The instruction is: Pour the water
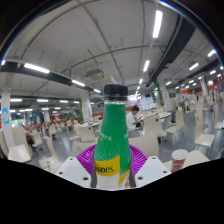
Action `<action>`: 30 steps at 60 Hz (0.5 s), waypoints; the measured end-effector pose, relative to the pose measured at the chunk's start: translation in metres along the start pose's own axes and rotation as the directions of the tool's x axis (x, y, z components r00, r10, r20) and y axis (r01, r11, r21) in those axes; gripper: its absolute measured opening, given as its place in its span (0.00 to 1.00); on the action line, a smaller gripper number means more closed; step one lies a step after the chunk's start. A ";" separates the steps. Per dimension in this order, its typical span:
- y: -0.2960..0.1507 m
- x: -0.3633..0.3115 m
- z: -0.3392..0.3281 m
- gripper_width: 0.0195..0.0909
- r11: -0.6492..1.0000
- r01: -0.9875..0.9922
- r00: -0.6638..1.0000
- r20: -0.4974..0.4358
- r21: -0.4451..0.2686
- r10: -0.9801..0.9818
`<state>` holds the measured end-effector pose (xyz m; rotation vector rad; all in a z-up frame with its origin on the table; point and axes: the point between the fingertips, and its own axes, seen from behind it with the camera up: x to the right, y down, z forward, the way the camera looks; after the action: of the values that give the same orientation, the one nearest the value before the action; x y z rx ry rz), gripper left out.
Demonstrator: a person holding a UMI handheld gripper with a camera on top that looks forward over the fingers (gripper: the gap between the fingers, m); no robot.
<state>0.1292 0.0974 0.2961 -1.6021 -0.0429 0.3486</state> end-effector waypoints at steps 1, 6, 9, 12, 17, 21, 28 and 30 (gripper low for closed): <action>0.006 0.011 -0.002 0.33 0.999 0.040 0.999 -0.017 0.001 -0.040; 0.046 0.077 -0.012 0.33 0.987 0.151 0.985 -0.079 -0.050 -0.155; 0.092 0.080 0.001 0.34 0.978 0.181 0.977 -0.096 -0.101 -0.191; 0.132 0.104 0.004 0.34 0.967 0.196 0.969 -0.121 -0.162 -0.216; 0.159 0.110 0.007 0.34 0.963 0.182 0.971 -0.117 -0.197 -0.208; 0.183 0.118 0.014 0.34 0.957 0.190 0.969 -0.114 -0.220 -0.219; 0.212 0.122 0.012 0.36 0.942 0.207 0.968 -0.086 -0.265 -0.237; 0.209 0.122 0.004 0.36 0.951 0.203 0.970 -0.088 -0.235 -0.228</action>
<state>0.2061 0.1163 0.0675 -1.8193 -0.1743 0.0823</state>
